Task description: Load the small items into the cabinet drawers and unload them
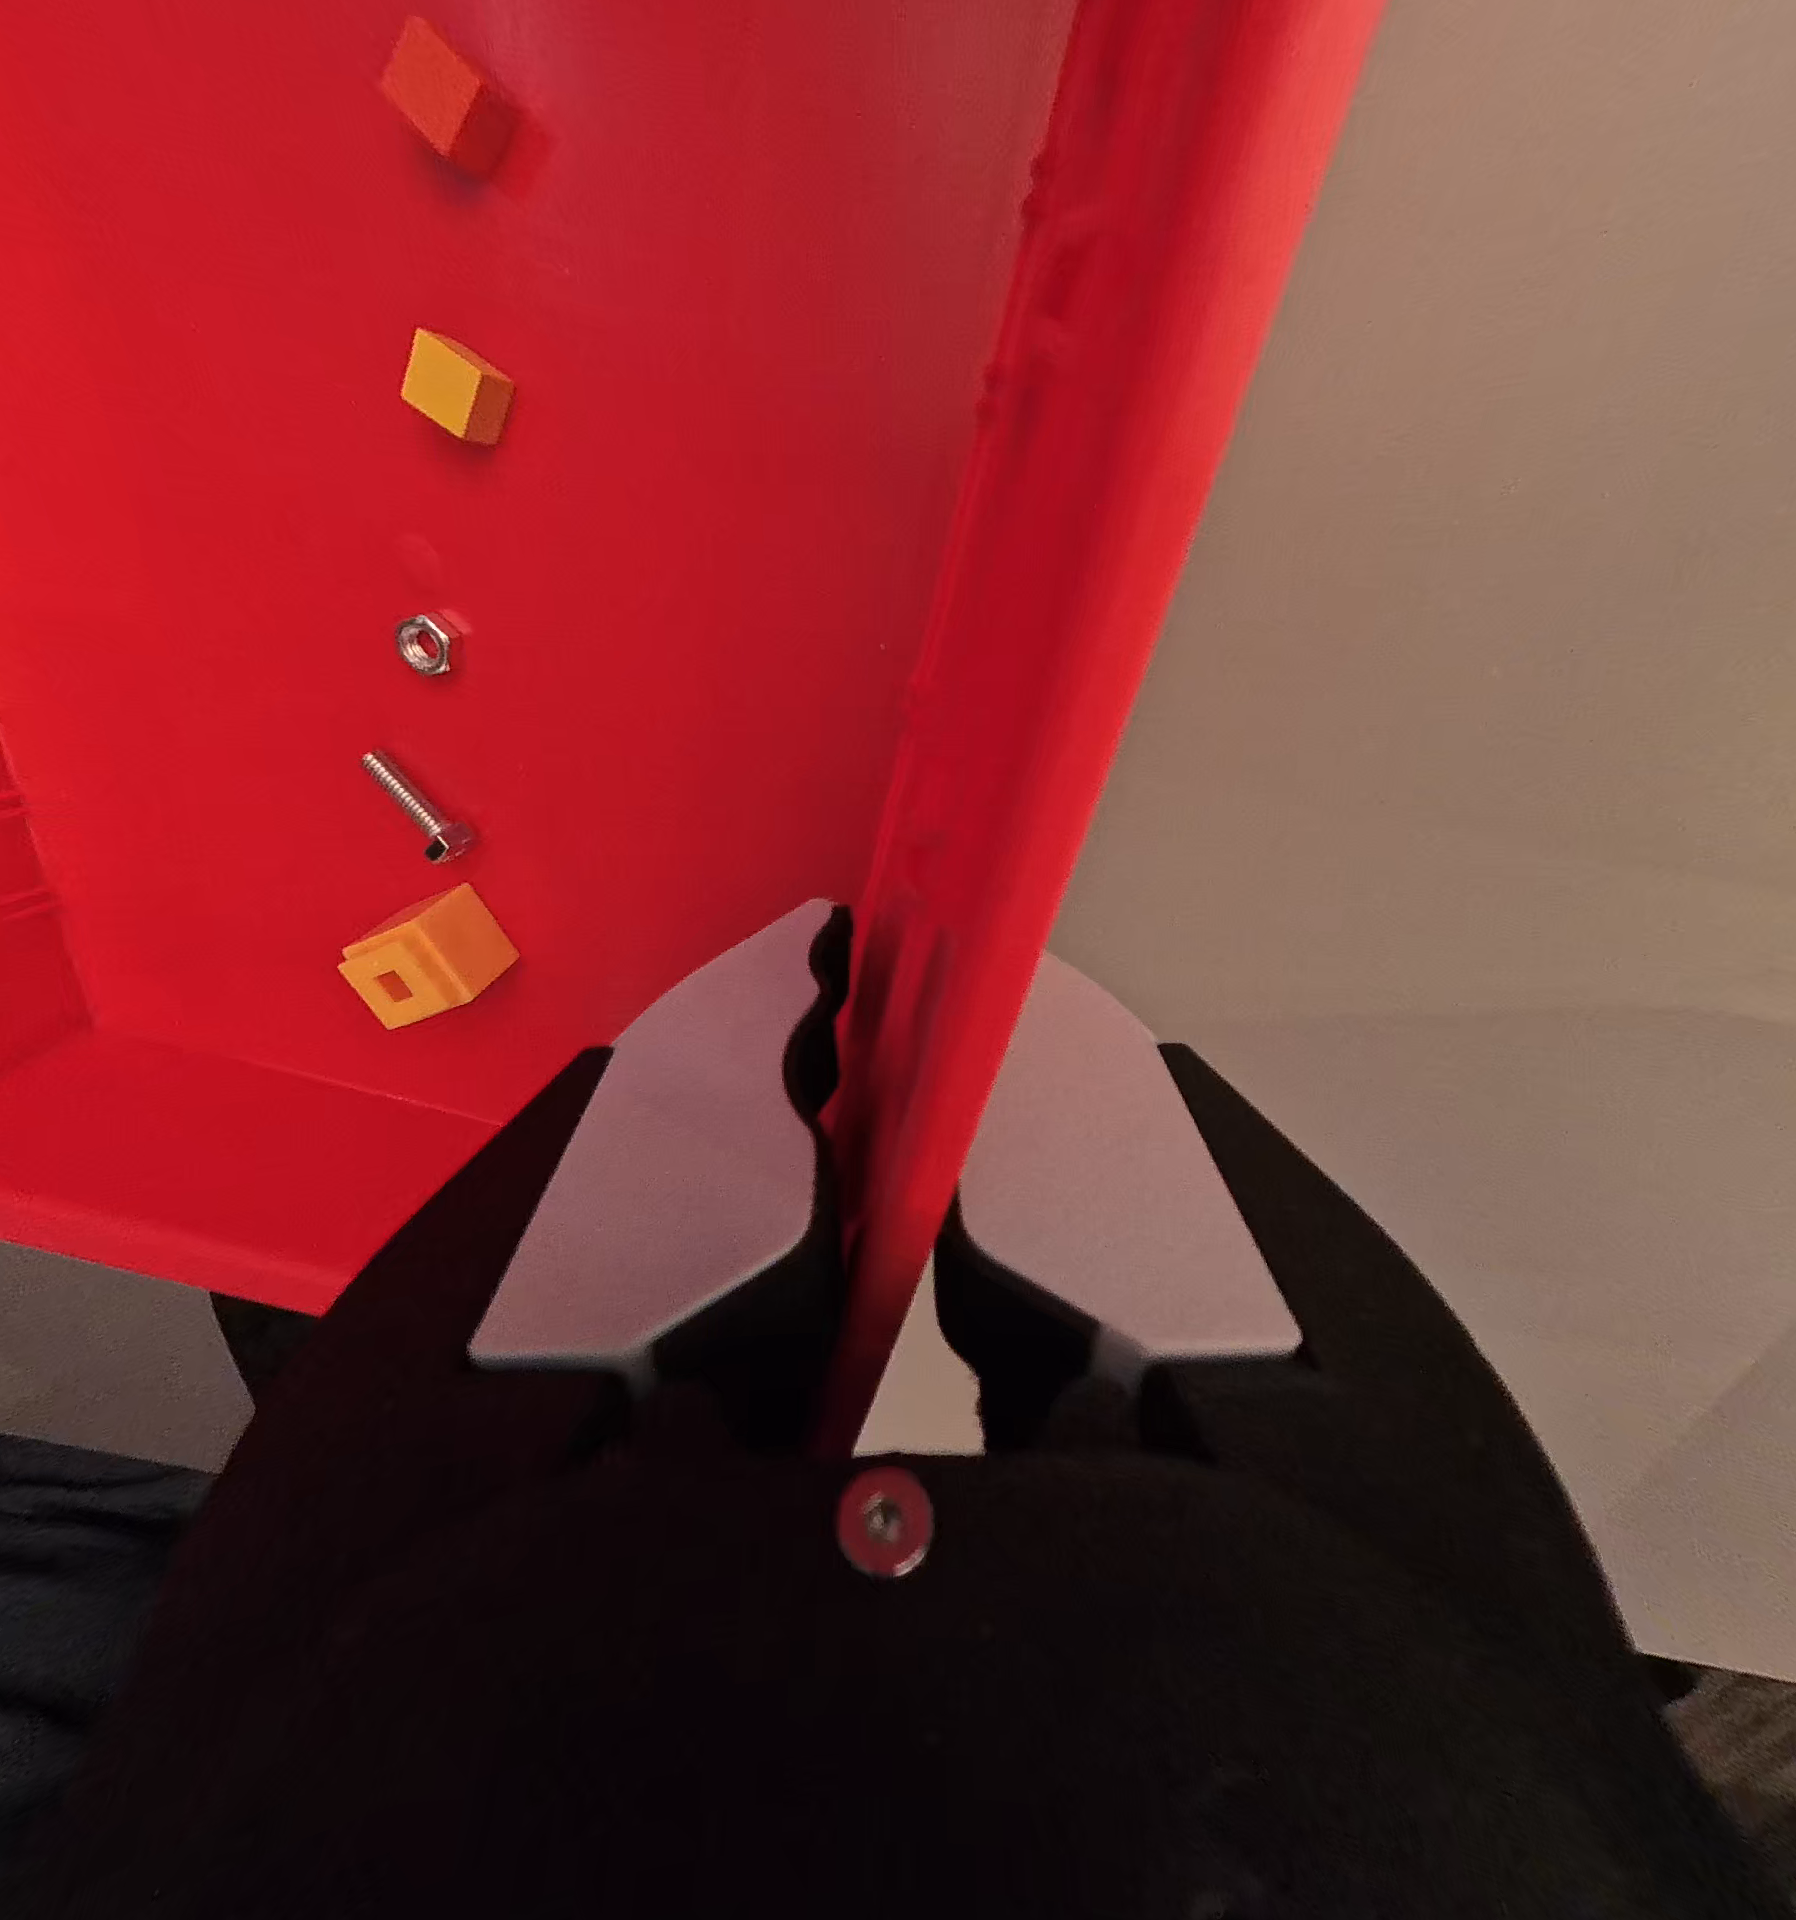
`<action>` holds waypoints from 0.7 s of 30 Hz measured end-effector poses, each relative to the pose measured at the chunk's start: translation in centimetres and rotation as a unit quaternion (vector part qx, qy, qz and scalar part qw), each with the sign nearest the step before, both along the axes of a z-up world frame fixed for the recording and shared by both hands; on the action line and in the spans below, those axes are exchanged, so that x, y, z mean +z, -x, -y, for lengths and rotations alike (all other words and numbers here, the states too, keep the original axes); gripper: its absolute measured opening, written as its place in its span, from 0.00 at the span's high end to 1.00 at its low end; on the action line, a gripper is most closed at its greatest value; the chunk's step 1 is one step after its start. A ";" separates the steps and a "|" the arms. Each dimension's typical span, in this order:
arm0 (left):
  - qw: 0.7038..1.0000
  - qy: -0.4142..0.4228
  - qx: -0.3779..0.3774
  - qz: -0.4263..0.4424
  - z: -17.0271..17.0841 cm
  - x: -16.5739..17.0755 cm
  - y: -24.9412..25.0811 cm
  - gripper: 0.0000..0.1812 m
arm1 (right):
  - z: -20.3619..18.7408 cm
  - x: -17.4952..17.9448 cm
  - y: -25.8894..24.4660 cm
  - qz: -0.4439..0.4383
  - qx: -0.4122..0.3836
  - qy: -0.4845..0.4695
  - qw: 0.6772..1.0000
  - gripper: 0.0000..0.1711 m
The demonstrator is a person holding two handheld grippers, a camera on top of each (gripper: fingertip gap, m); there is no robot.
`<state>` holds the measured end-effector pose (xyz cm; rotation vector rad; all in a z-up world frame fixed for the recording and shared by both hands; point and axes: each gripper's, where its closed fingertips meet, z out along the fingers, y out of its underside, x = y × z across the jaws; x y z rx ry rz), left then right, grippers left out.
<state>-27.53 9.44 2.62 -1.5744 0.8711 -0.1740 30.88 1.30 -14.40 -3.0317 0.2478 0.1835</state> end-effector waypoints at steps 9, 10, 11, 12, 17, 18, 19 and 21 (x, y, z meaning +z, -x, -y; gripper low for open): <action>0.965 -0.139 0.056 -0.214 -3.5 -7.1 -10.8 1.00 | -0.1 0.1 0.4 -0.019 0.009 -0.013 1.000 0.91; 0.964 -0.140 0.058 -0.217 -4.0 -7.4 -11.2 1.00 | -0.1 0.1 0.5 -0.022 0.012 -0.016 1.000 0.91; 0.961 -0.152 0.064 -0.222 -4.5 -7.3 -11.4 1.00 | -0.1 0.1 0.7 -0.026 0.014 -0.017 0.999 0.91; 0.957 -0.165 0.070 -0.227 -5.0 -7.1 -11.6 1.00 | -0.1 0.1 0.8 -0.029 0.016 -0.018 0.999 0.91; 0.955 -0.157 0.081 -0.239 -6.7 -7.7 -12.3 1.00 | -0.1 0.1 0.8 -0.033 0.024 -0.020 0.999 0.91; 0.954 -0.156 0.084 -0.242 -6.9 -7.9 -12.3 1.00 | -0.1 0.1 0.8 -0.035 0.023 -0.021 0.999 0.91; 0.954 -0.156 0.085 -0.241 -7.0 -7.9 -12.3 1.00 | -0.2 0.1 0.9 -0.039 0.023 -0.023 0.999 0.91; 0.954 -0.158 0.086 -0.238 -7.2 -7.8 -12.5 1.00 | -0.2 0.1 0.9 -0.047 0.022 -0.028 0.998 0.90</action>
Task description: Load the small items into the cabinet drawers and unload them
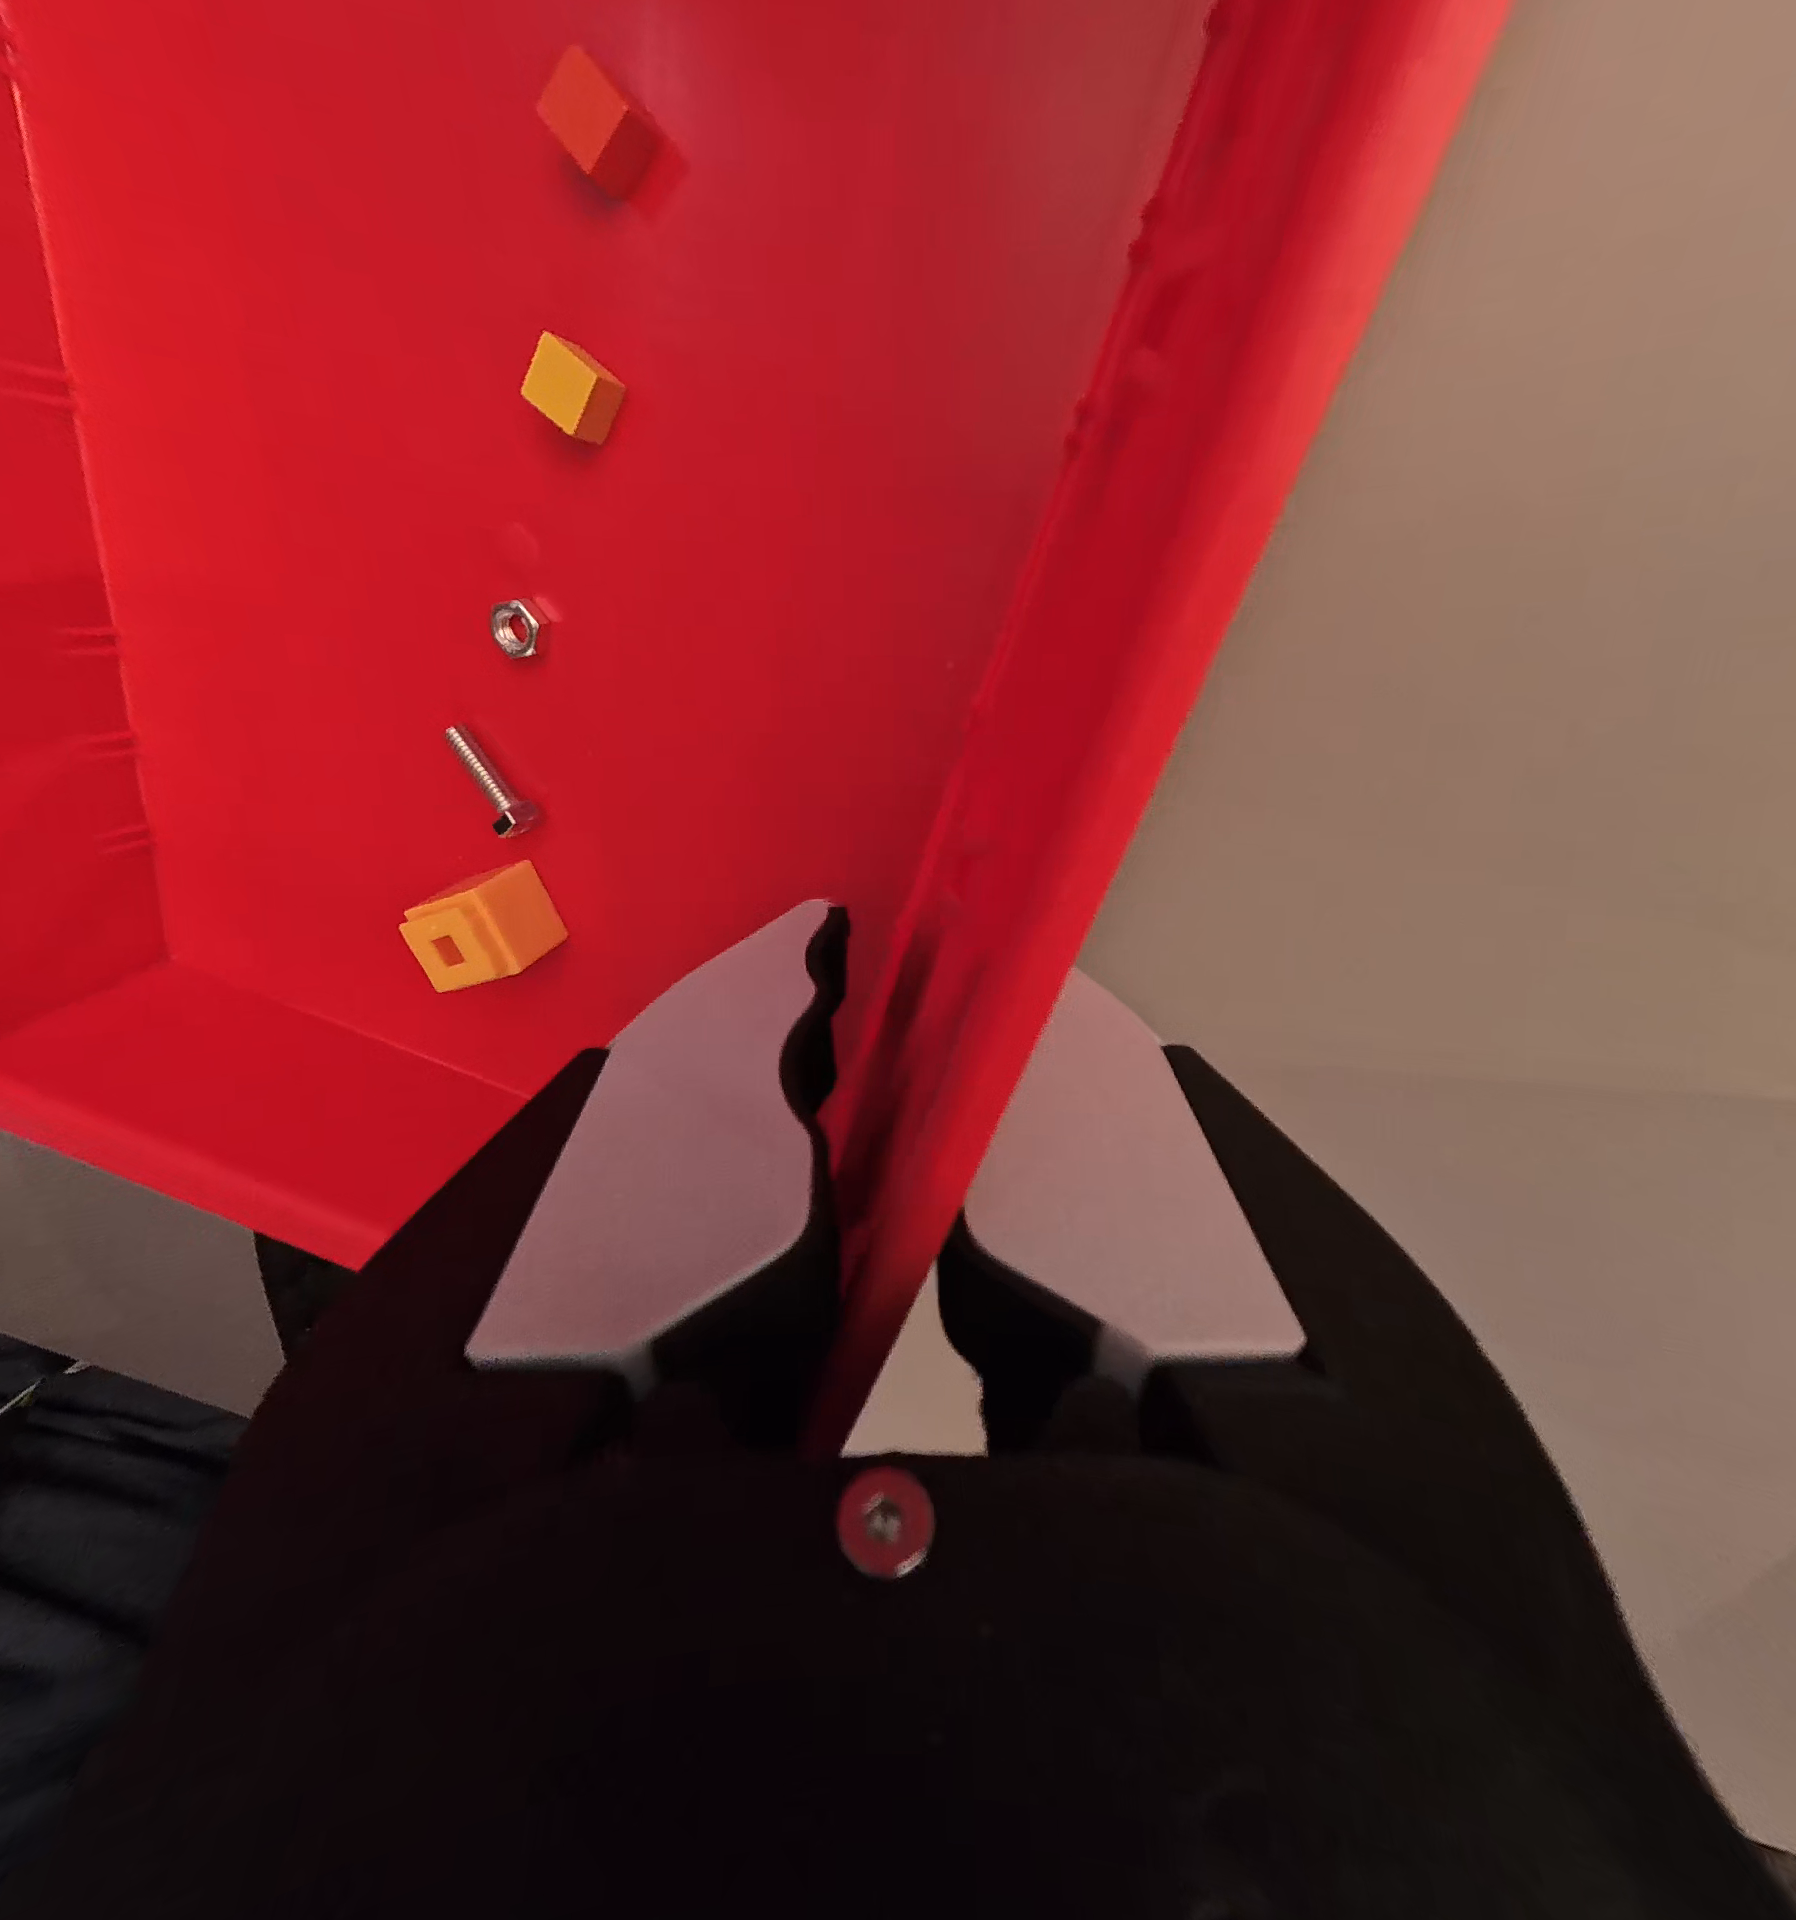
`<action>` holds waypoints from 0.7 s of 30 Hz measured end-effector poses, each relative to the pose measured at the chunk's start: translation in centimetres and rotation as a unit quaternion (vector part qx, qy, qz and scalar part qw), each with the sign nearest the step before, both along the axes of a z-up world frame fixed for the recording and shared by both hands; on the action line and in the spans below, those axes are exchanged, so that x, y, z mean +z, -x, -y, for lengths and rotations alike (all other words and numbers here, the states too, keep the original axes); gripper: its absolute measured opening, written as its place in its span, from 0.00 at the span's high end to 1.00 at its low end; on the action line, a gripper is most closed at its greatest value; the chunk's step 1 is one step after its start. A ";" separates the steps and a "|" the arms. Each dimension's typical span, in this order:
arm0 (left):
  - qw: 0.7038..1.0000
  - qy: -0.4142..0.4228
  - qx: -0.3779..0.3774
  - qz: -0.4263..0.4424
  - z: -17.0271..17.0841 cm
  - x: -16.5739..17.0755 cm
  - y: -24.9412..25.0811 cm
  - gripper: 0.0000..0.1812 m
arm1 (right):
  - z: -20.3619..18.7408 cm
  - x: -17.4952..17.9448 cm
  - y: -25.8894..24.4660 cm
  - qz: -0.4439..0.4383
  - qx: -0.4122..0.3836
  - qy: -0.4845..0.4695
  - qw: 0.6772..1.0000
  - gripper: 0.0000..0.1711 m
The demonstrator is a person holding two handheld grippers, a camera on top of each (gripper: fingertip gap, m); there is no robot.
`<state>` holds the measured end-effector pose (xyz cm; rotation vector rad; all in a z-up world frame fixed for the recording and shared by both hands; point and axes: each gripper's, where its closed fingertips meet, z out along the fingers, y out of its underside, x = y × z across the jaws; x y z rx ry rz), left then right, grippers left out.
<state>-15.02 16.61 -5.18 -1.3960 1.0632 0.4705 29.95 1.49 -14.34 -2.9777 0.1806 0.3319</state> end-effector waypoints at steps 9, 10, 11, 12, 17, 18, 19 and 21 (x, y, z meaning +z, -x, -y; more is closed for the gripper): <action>0.998 0.036 0.026 0.051 2.7 0.9 3.4 1.00 | -0.1 0.0 0.2 -0.020 -0.001 -0.011 1.000 0.88; 0.996 0.047 0.034 0.071 3.5 1.6 5.0 0.99 | -0.2 -0.1 0.3 -0.025 -0.003 -0.012 1.000 0.87; 0.992 0.064 0.043 0.098 4.2 2.3 7.0 0.99 | -0.1 -0.1 0.3 -0.028 -0.004 -0.011 1.000 0.87; 0.987 0.087 0.054 0.126 4.6 3.0 9.1 0.98 | -0.1 -0.1 0.3 -0.027 -0.004 -0.009 1.000 0.87; 0.953 0.170 0.196 0.154 0.8 5.4 24.0 0.80 | 0.7 -0.4 -0.4 0.021 0.005 0.043 0.999 0.87; 0.944 0.195 0.224 0.146 -0.3 5.2 26.7 0.77 | 0.9 -0.5 -0.6 0.035 0.009 0.058 0.998 0.87; 0.934 0.230 0.239 0.135 -1.2 4.8 28.7 0.75 | 1.1 -0.5 -0.7 0.042 0.008 0.073 0.996 0.86; 0.920 0.295 0.219 0.134 -2.6 3.8 30.5 0.80 | 1.4 -0.5 -0.9 0.055 0.005 0.097 0.994 0.86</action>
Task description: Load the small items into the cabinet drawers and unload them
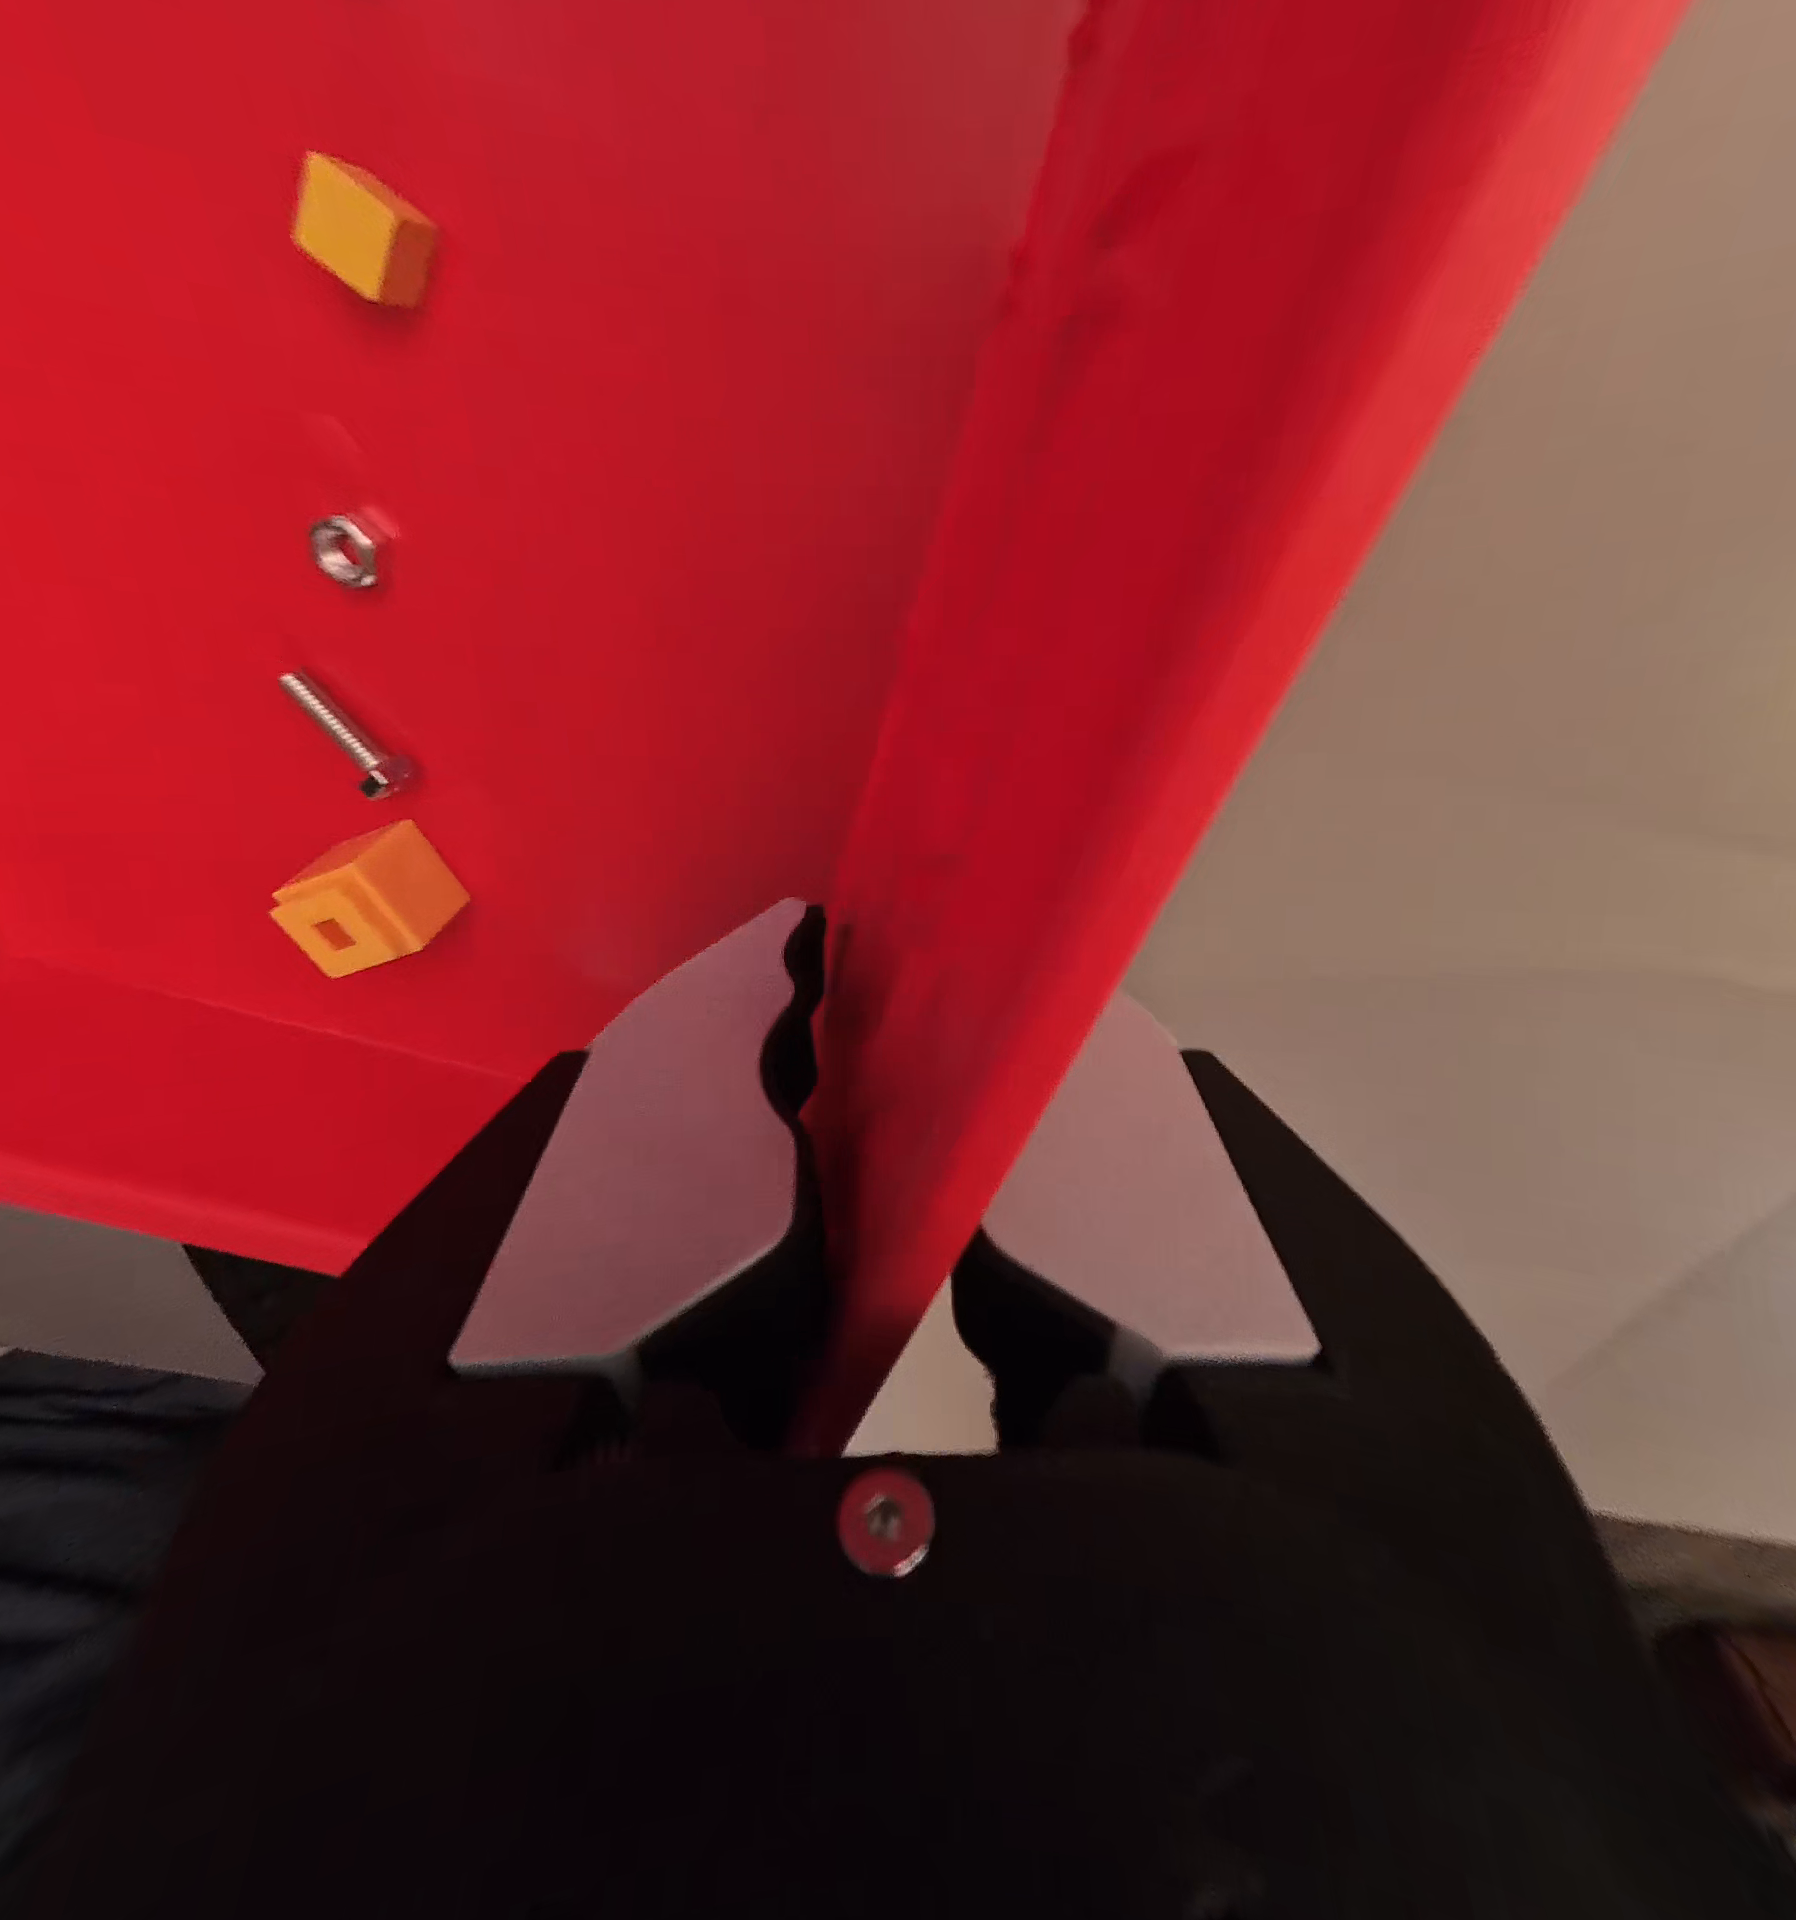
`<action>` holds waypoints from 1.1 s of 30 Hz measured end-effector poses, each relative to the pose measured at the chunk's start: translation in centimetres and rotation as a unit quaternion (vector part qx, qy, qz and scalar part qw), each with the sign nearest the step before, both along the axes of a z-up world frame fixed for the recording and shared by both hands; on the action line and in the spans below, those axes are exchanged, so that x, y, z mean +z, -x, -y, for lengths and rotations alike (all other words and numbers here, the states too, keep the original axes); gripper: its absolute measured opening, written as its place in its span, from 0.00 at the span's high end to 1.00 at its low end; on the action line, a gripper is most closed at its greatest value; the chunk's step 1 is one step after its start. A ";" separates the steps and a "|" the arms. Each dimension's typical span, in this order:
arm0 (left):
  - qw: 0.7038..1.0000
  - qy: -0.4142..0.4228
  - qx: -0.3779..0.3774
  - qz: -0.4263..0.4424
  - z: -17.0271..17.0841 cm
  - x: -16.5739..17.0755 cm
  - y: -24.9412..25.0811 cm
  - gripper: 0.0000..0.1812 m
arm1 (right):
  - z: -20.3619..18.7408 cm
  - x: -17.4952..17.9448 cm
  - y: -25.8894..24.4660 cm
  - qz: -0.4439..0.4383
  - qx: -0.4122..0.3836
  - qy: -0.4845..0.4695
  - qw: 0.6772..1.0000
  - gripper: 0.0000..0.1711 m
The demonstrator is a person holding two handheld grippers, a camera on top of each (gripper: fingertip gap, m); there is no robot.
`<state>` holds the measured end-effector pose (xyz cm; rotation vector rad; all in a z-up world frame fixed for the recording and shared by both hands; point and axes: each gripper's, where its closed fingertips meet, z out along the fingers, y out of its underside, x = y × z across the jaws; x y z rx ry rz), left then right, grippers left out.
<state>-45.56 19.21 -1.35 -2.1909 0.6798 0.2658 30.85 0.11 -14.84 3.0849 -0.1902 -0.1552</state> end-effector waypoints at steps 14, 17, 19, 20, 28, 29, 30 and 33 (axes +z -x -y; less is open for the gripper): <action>0.972 0.234 0.009 0.007 -3.0 -7.8 2.0 0.76 | 0.4 0.1 1.0 -0.055 -0.011 0.026 0.998 0.97; 0.962 0.271 0.021 -0.004 -3.1 -8.9 2.9 0.88 | 0.6 0.1 1.1 -0.072 -0.014 0.021 0.997 0.97; 0.956 0.292 0.016 0.019 -3.0 -9.1 2.5 0.91 | 0.9 0.1 1.2 -0.079 -0.012 0.018 0.997 0.97; 0.953 0.301 0.012 0.029 -3.0 -9.1 2.4 0.93 | 1.0 0.1 1.2 -0.084 -0.013 0.017 0.996 0.97; 0.938 0.336 0.000 0.084 -2.7 -9.1 2.6 0.96 | 2.8 0.2 1.2 -0.103 -0.054 -0.001 0.993 0.97; 0.938 0.337 0.000 0.086 -2.7 -9.0 2.7 0.97 | 3.3 0.3 1.0 -0.091 -0.056 0.000 0.994 0.97; 0.938 0.336 0.001 0.088 -2.6 -8.8 2.8 0.97 | 3.8 0.5 0.8 -0.081 -0.057 0.001 0.995 0.97; 0.939 0.328 0.001 0.105 -2.6 -7.8 2.9 0.96 | 5.1 1.6 0.7 -0.075 -0.066 -0.004 0.995 0.97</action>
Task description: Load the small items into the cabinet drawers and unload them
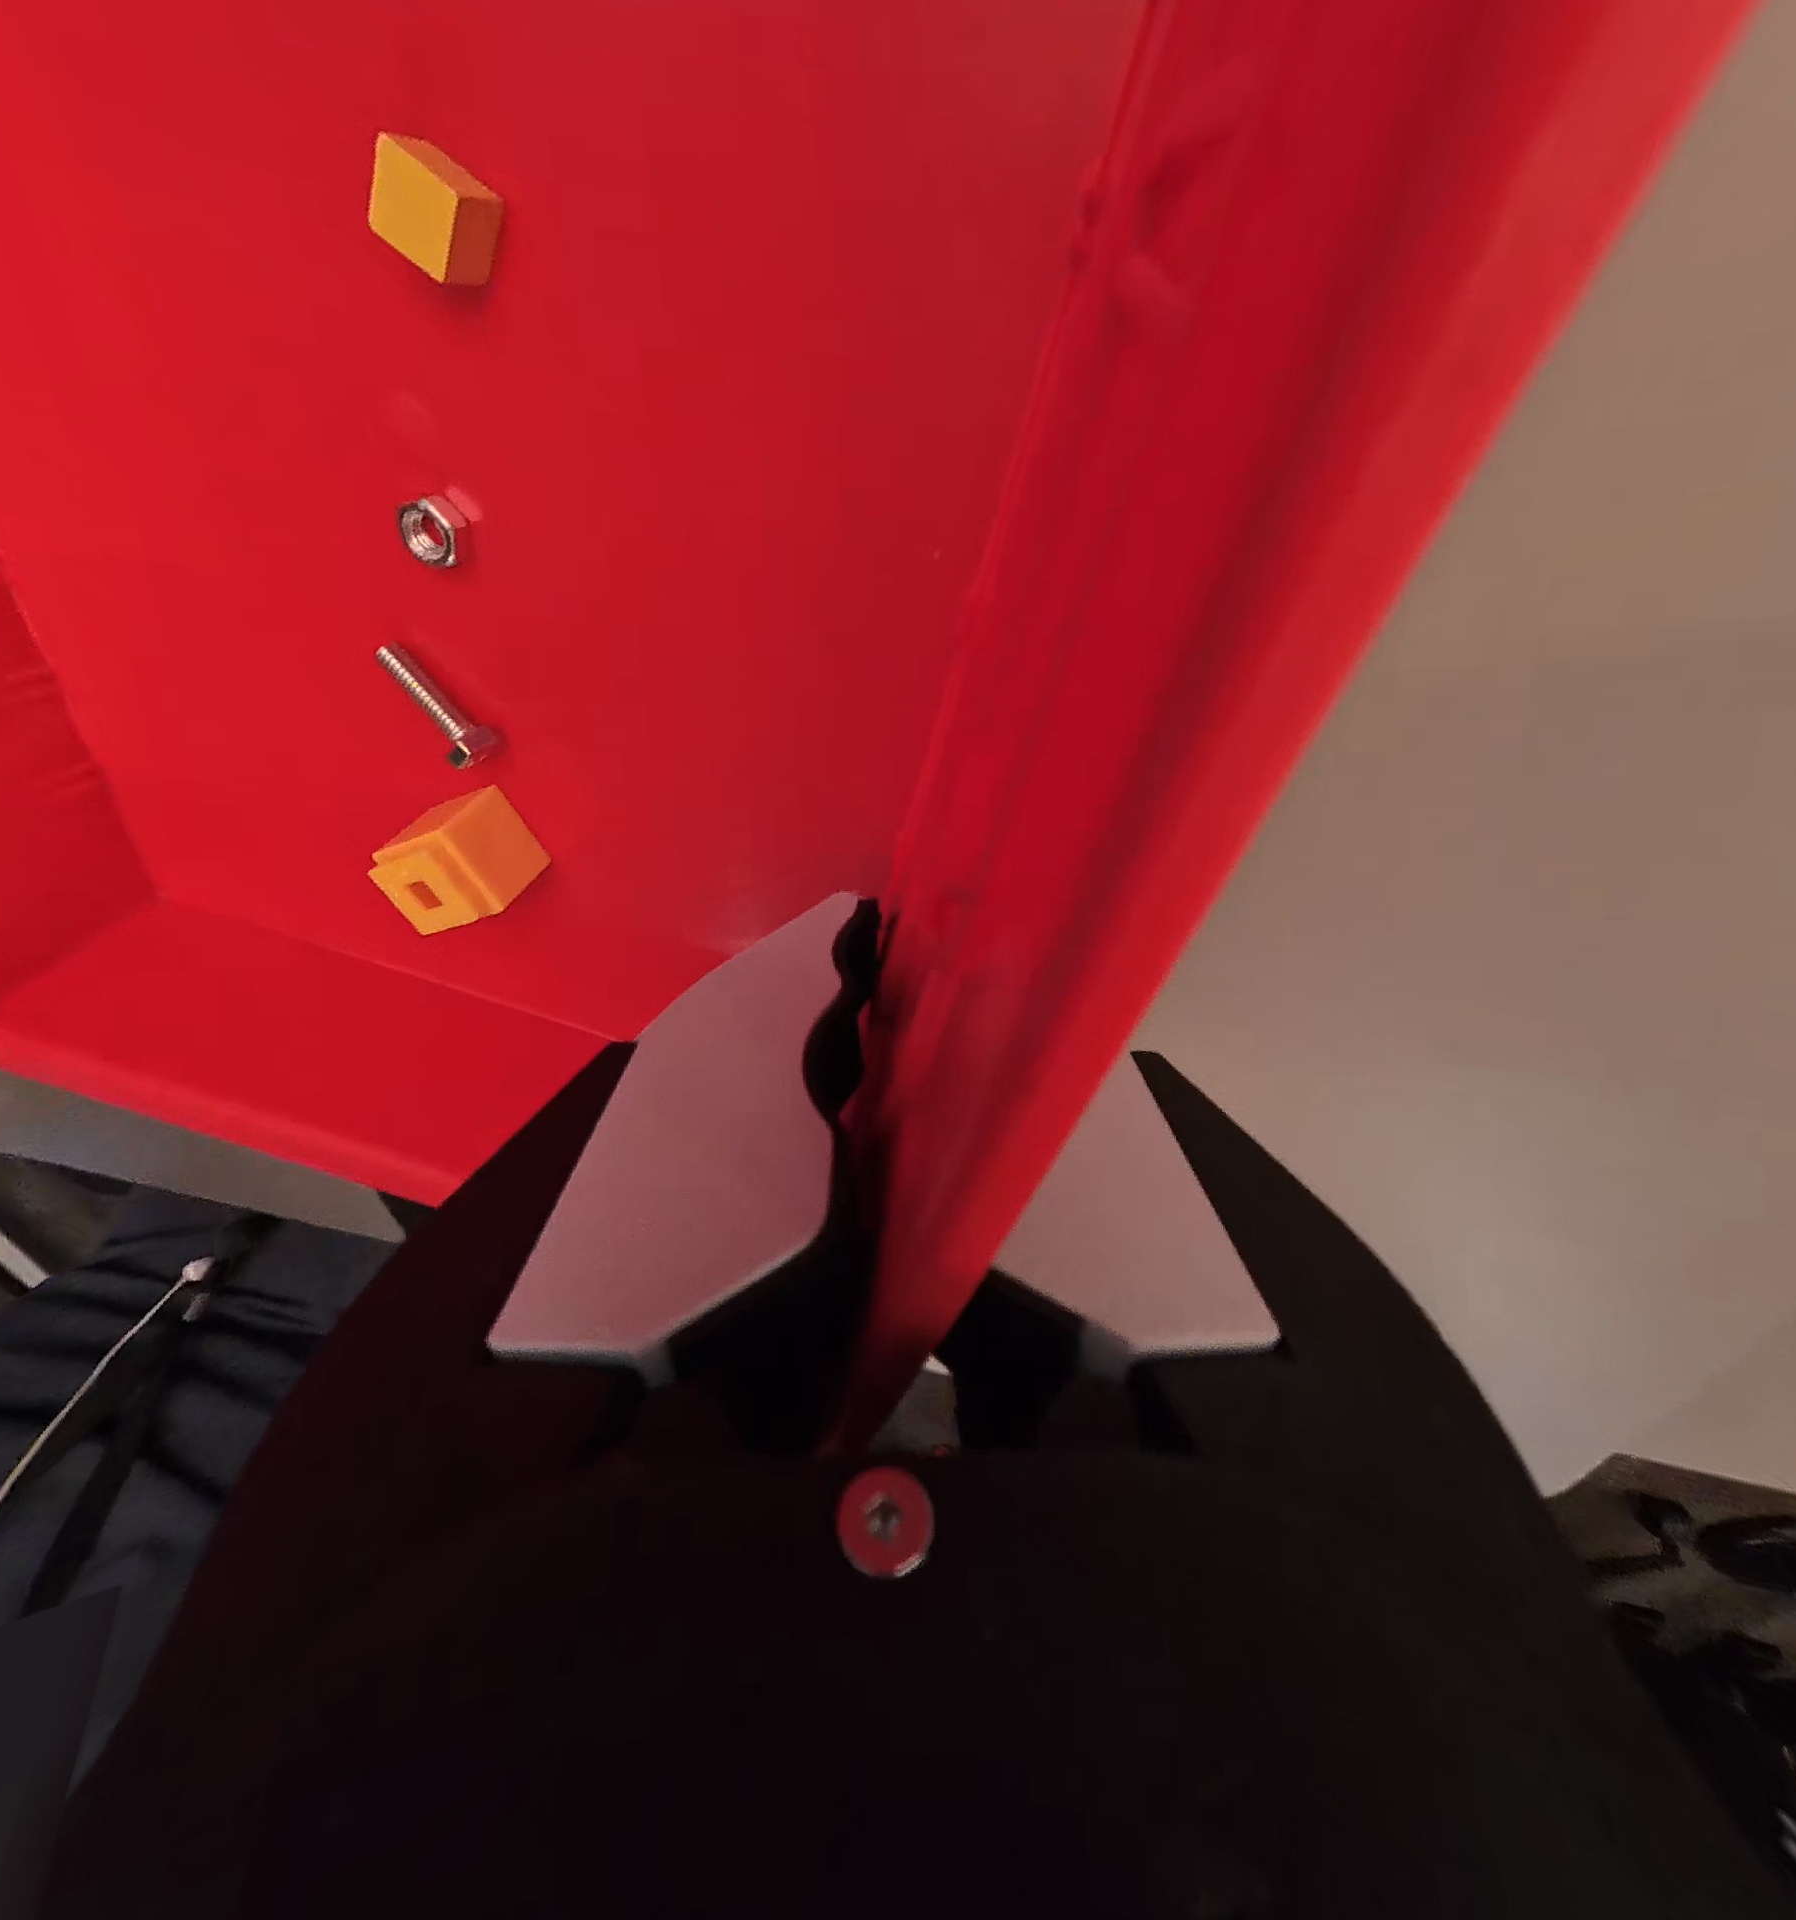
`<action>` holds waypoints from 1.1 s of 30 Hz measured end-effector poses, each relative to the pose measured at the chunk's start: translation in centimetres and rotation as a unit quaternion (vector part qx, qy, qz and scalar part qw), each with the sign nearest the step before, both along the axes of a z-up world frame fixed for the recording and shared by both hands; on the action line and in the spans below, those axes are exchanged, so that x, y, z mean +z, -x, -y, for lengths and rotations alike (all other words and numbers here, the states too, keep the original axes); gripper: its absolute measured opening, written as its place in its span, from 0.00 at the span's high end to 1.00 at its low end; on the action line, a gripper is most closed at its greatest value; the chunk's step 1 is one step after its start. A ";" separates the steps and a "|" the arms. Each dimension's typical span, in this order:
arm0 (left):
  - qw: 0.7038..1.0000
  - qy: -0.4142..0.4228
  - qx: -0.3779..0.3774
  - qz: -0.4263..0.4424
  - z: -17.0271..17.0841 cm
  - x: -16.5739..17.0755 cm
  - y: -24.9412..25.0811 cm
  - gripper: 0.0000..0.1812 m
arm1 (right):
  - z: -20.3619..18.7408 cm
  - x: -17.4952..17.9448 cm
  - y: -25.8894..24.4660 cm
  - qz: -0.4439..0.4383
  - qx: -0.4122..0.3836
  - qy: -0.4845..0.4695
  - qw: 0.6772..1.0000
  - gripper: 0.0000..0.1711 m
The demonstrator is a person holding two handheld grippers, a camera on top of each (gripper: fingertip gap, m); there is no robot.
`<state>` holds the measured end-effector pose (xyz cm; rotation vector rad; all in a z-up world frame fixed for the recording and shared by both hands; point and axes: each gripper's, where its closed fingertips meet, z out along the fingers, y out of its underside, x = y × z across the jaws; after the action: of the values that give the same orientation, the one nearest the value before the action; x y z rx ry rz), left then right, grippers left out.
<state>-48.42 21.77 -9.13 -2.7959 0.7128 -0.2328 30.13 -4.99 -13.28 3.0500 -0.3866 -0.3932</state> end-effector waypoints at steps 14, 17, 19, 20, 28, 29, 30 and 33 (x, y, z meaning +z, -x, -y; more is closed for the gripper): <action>0.999 0.010 -0.034 0.032 7.3 3.8 3.3 0.96 | 9.9 5.7 5.1 0.022 0.080 0.016 0.996 0.97; 0.999 0.018 -0.035 0.035 9.6 3.5 4.7 0.96 | 12.1 5.4 7.4 0.020 0.117 0.028 0.993 0.97; 0.998 0.021 -0.030 0.048 10.8 3.8 5.6 0.96 | 13.2 5.2 8.9 0.020 0.141 0.033 0.989 0.97; 0.998 0.021 -0.029 0.054 11.4 4.0 6.1 0.96 | 13.6 5.0 9.7 0.021 0.152 0.035 0.988 0.97; 0.997 0.011 -0.005 0.071 15.7 7.1 10.3 0.96 | 13.8 4.4 16.9 0.015 0.254 0.052 0.966 0.97; 0.998 0.006 -0.003 0.070 16.2 7.7 10.8 0.96 | 13.4 4.4 18.0 0.014 0.268 0.050 0.962 0.97; 0.998 0.001 0.000 0.070 16.7 8.3 11.2 0.96 | 12.9 4.5 19.1 0.011 0.282 0.048 0.958 0.97; 0.997 -0.007 0.010 0.075 18.3 10.0 12.4 0.96 | 11.2 4.6 22.9 0.000 0.325 0.040 0.945 0.97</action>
<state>-60.84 3.48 0.87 -2.7348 0.6485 -0.4270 7.27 -16.20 -8.69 2.8642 0.5806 -0.3192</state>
